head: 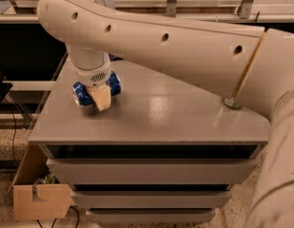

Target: Knock pepsi can over

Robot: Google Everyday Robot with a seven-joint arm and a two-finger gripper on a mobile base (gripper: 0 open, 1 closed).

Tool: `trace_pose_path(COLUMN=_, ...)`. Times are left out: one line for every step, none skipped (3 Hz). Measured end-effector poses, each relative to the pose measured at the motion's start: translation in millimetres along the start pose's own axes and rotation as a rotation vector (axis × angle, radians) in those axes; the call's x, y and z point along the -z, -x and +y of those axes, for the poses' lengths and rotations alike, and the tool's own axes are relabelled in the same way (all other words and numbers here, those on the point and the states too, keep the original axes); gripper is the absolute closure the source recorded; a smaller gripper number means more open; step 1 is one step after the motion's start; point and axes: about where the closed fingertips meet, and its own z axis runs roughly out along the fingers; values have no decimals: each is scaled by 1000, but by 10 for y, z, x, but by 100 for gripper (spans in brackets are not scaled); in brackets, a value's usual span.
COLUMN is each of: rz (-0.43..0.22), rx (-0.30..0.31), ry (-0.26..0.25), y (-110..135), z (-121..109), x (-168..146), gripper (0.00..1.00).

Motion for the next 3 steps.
trace_pose_path(rz=12, rx=8, ry=17, y=-29, z=-1, x=-16, gripper=12)
trace_pose_path(rz=12, rx=8, ry=18, y=-29, z=-3, x=-8, gripper=0)
trace_pose_path(rz=12, rx=8, ry=18, y=-29, z=-4, x=-6, gripper=0)
